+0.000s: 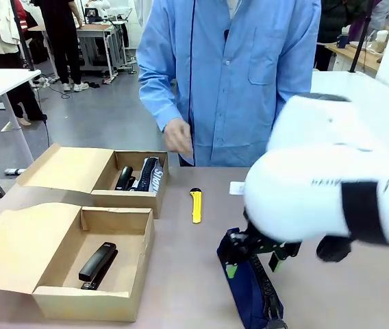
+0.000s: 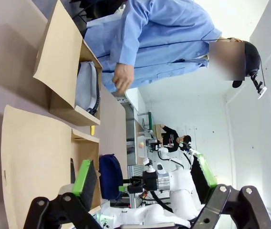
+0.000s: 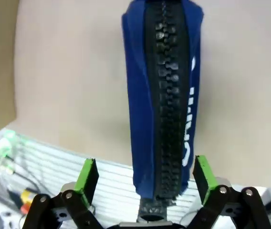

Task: Place items inside the box.
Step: Pick up a Pencil pouch or Stapler and place it inside the Mailer Box closest to the robot.

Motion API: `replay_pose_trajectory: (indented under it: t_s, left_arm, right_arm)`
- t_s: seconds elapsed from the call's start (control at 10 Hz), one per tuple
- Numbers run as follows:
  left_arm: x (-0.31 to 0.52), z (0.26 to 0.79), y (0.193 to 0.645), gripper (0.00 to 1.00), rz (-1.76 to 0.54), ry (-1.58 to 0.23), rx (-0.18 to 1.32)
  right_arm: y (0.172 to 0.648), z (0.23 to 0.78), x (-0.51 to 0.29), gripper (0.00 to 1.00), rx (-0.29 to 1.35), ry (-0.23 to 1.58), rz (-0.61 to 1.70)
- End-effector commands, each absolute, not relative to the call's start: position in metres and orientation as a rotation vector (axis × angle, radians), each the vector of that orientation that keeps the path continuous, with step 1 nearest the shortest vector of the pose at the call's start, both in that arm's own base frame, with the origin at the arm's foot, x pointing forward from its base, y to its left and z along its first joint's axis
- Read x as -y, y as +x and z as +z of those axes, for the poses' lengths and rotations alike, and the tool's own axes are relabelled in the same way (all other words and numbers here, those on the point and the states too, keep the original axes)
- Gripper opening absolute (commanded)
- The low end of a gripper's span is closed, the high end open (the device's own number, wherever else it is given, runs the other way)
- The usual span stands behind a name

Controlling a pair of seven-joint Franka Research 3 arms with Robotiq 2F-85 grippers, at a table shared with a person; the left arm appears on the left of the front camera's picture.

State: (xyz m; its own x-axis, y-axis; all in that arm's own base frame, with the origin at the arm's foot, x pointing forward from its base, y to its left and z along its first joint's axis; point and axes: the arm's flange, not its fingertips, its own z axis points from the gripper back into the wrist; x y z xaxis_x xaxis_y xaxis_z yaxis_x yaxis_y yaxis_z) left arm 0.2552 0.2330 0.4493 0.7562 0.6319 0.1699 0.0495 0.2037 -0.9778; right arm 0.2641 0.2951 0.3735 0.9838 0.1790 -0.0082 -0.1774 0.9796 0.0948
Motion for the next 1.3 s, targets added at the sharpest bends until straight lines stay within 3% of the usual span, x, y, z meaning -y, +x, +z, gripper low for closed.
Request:
replay_pose_trajectory:
  t_s: [0.0,0.8,0.9,1.0,1.1,1.2]
  left_arm:
    - [-0.232,0.45,0.256,1.0,0.432,-1.337,0.659]
    - [-0.232,0.45,0.256,1.0,0.432,-1.337,0.659]
    - [-0.232,0.45,0.256,1.0,0.432,-1.337,0.659]
    - [-0.232,0.45,0.256,1.0,0.432,-1.337,0.659]
    - [-0.232,0.45,0.256,1.0,0.432,-1.337,0.659]
    - [-0.232,0.45,0.256,1.0,0.432,-1.337,0.659]
  right_arm:
    - [0.292,0.355,-0.317,1.0,-0.027,-0.006,0.091]
    - [0.308,0.32,-0.318,1.0,-0.079,-0.048,0.072]
    - [0.308,0.319,-0.317,0.4,-0.087,-0.044,0.076]
    - [0.308,0.319,-0.317,0.4,-0.09,-0.036,0.078]
    - [0.308,0.319,-0.316,0.0,-0.092,-0.034,0.077]
    - [0.308,0.319,-0.315,0.35,-0.096,-0.032,0.075]
